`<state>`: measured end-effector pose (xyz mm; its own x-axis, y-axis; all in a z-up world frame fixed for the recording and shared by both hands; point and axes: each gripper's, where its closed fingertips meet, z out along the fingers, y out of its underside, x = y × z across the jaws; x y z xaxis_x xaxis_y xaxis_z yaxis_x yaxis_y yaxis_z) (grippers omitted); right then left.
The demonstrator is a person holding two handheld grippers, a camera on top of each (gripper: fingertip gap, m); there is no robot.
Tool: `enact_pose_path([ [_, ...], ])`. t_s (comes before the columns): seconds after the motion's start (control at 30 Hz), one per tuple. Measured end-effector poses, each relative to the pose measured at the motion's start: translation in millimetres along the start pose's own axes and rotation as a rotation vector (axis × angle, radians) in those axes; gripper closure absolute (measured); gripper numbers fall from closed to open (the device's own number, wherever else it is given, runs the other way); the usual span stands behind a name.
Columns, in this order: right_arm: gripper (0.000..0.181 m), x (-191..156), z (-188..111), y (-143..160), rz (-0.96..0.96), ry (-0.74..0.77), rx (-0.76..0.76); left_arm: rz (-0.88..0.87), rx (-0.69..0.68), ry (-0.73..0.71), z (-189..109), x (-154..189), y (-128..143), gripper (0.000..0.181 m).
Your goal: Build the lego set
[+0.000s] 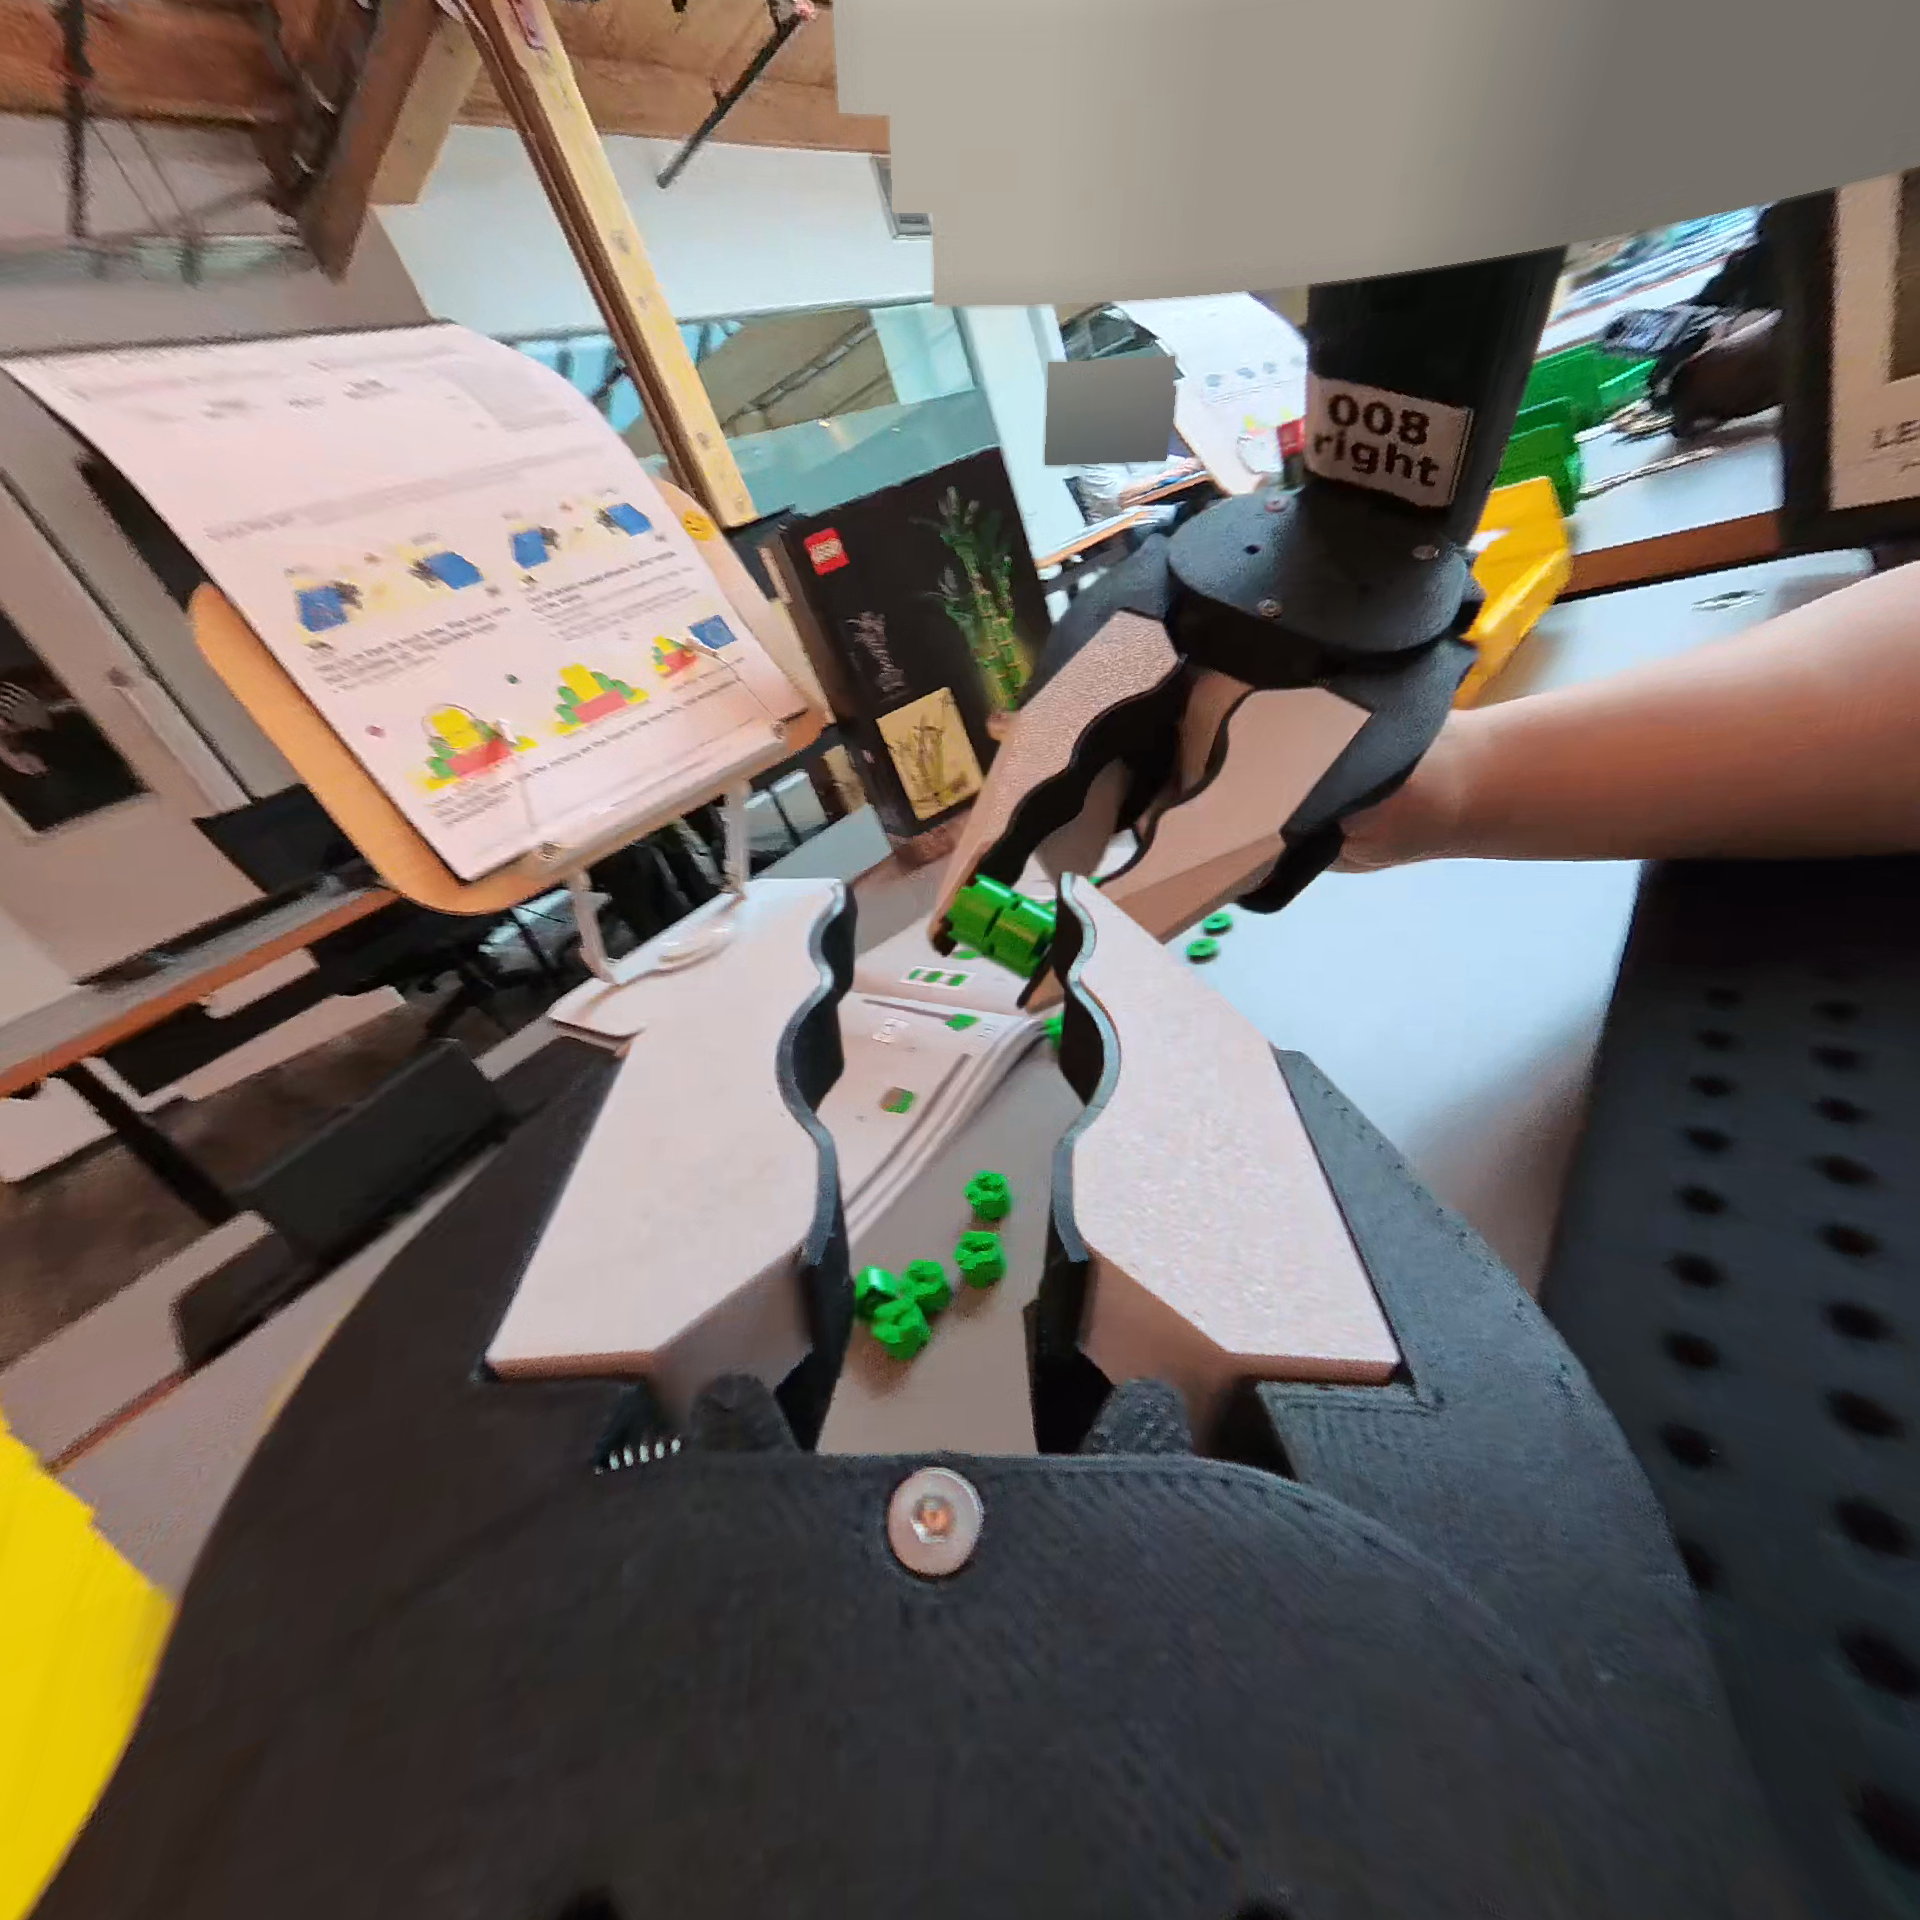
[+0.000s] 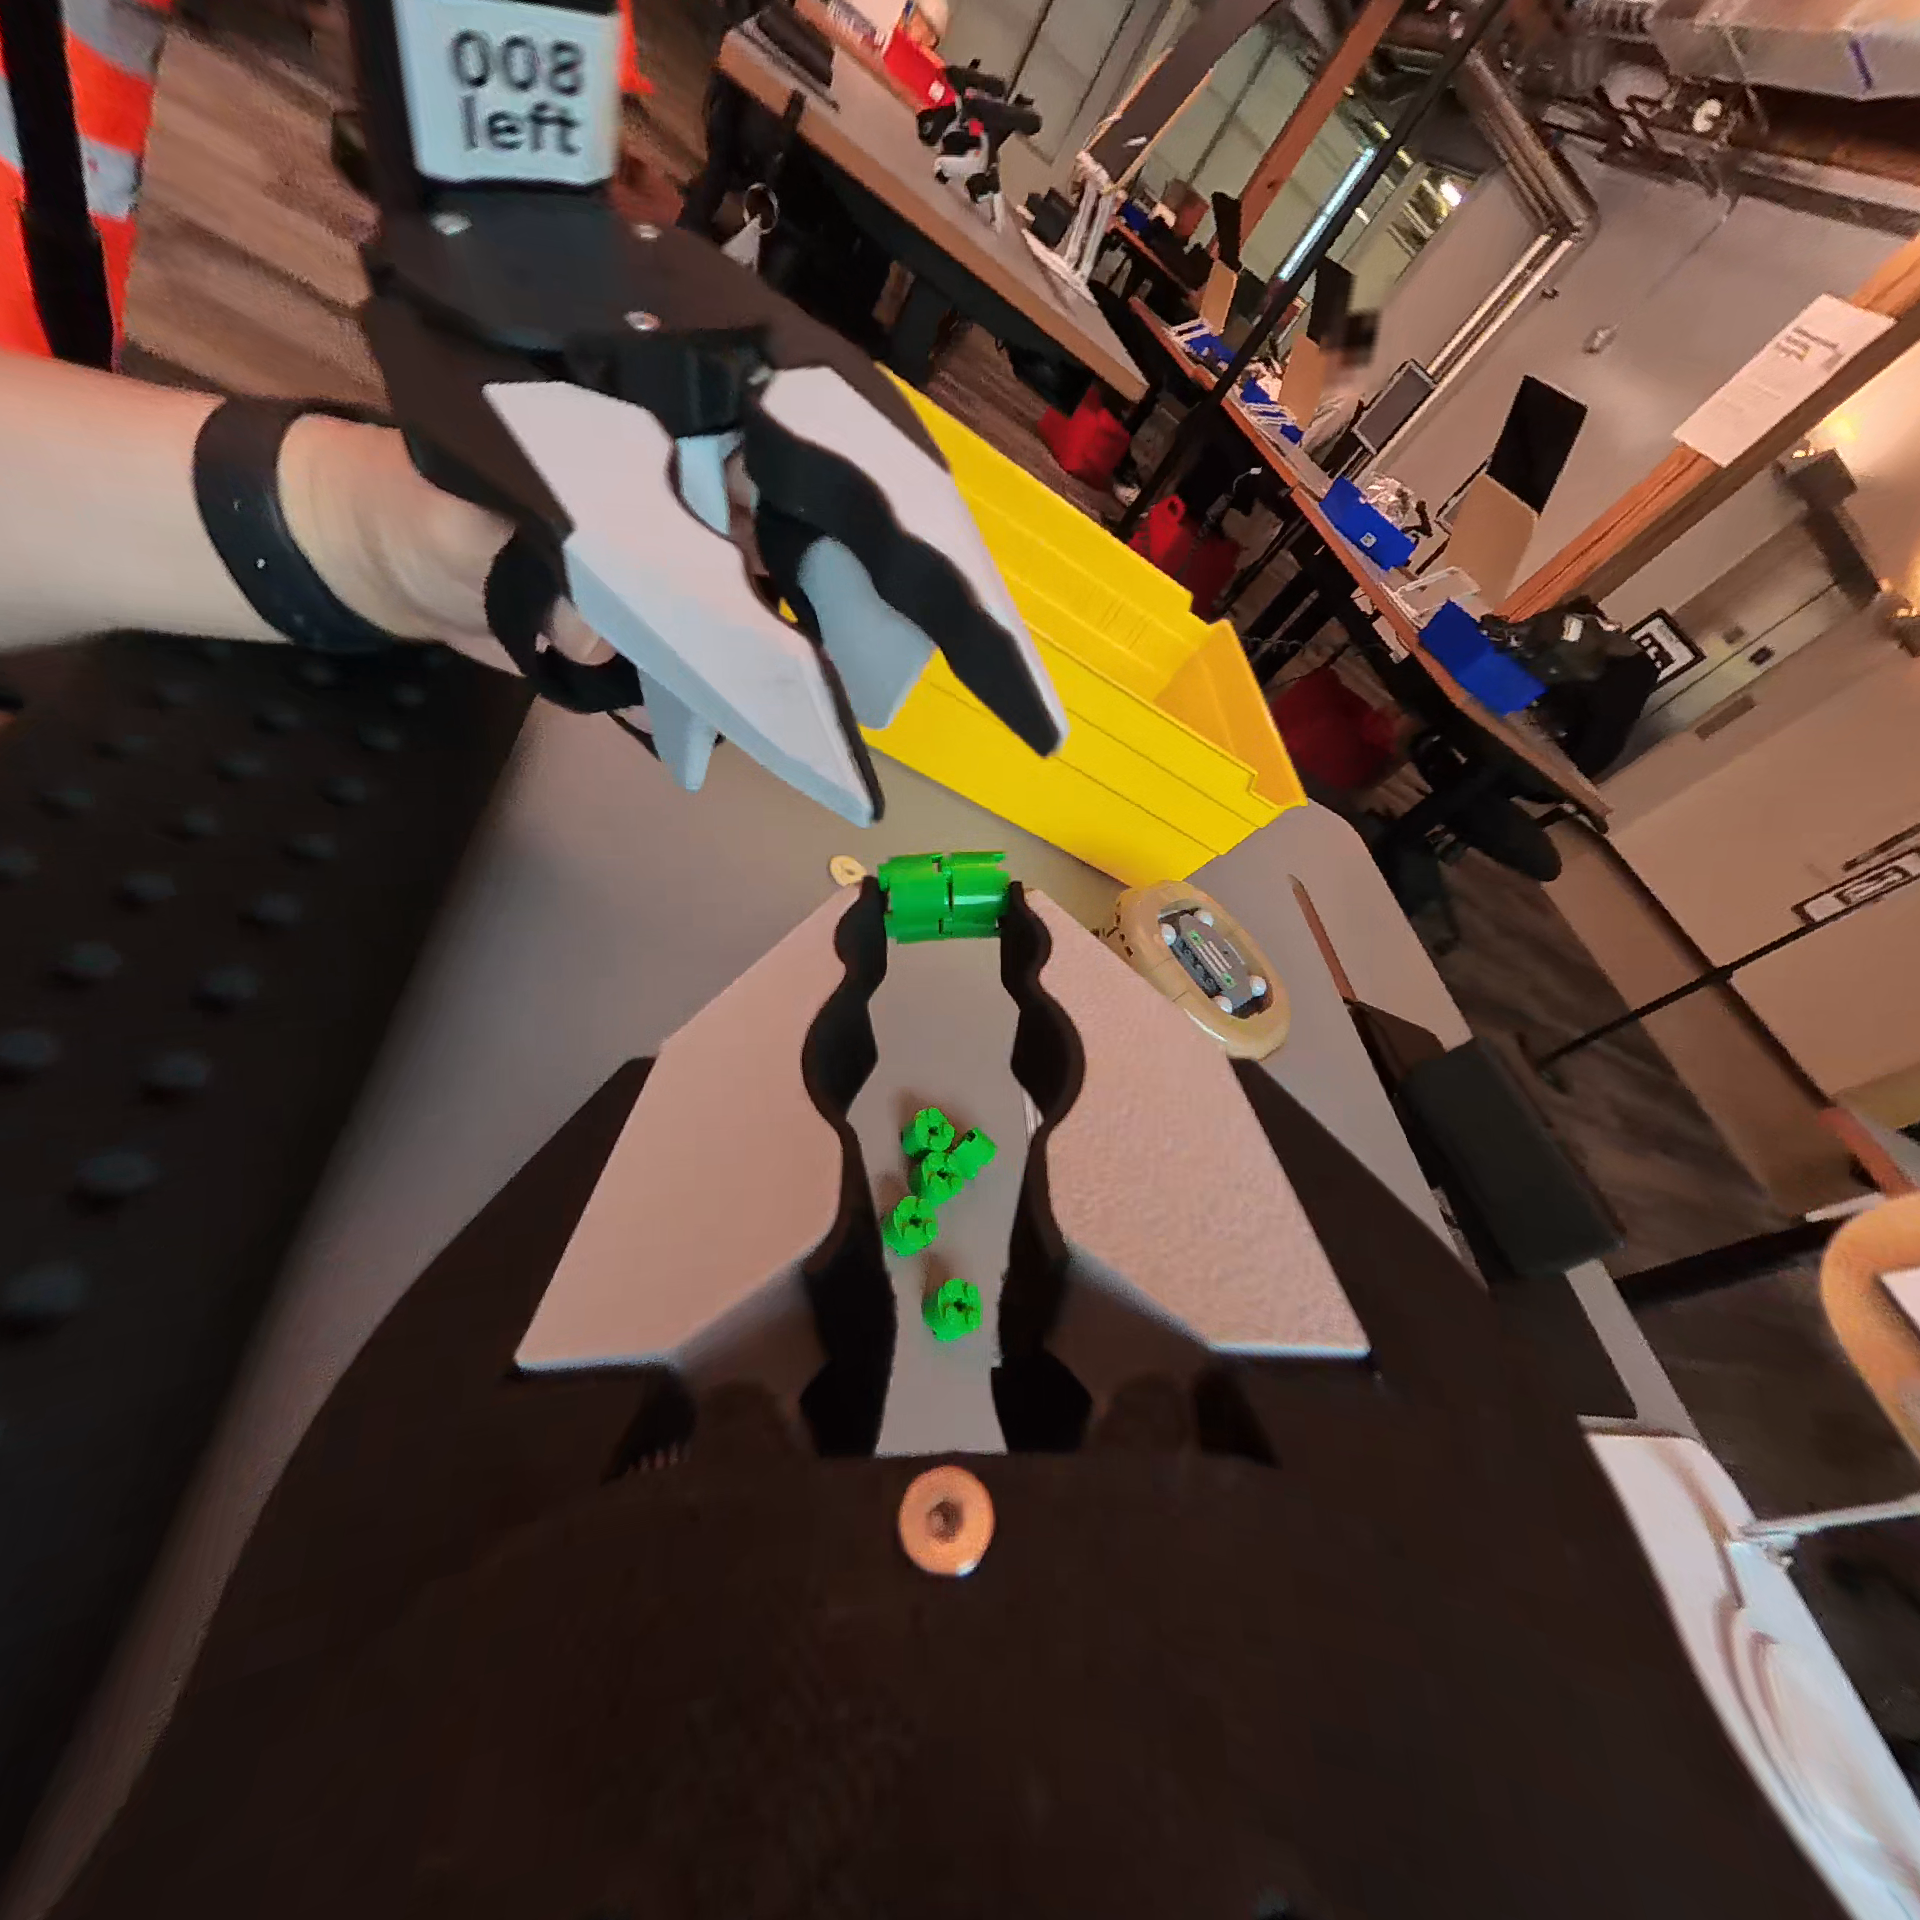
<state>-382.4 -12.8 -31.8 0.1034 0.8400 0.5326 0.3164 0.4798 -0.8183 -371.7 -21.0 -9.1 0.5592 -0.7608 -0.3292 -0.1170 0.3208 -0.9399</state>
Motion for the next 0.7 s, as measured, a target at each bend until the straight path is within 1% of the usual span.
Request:
enact_pose_path([
  [0.07,0.160,-6.4,2.7,0.3,-0.017,-0.022,-0.007,-0.050,-0.012,0.056,0.9,5.8,3.5,0.145],
  [0.13,0.160,-16.6,3.6,-1.3,-0.020,-0.084,0.005,-0.059,-0.016,0.085,0.4,9.1,4.4,0.146],
  [0.2,0.160,-18.6,3.2,-0.4,0.037,-0.119,0.018,-0.032,-0.016,0.118,-1.6,14.5,4.6,0.152],
  [0.23,0.160,-23.6,1.7,-1.0,0.087,-0.174,0.033,-0.025,-0.023,0.140,-2.2,18.1,6.2,0.154],
  [0.33,0.159,-32.9,-4.6,-4.1,0.169,-0.286,0.077,-0.055,-0.043,0.200,-1.5,26.5,10.2,0.152],
  [0.37,0.159,-33.1,-5.6,-3.4,0.171,-0.292,0.080,-0.069,-0.045,0.232,-1.8,31.0,10.4,0.156],
  [0.4,0.159,-33.9,-6.1,-2.8,0.171,-0.300,0.084,-0.077,-0.048,0.256,-2.2,34.4,11.0,0.164],
  [0.43,0.159,-34.7,-6.2,-1.7,0.184,-0.308,0.078,-0.078,-0.052,0.265,-2.3,35.7,11.7,0.165],
  [0.57,0.160,-36.6,-8.0,-5.1,0.221,-0.338,0.093,-0.082,-0.033,0.279,-3.6,37.4,8.9,0.165],
  [0.7,0.160,-38.3,-10.3,-7.4,0.238,-0.359,0.100,-0.124,-0.024,0.312,-4.8,40.3,7.0,0.161],
])
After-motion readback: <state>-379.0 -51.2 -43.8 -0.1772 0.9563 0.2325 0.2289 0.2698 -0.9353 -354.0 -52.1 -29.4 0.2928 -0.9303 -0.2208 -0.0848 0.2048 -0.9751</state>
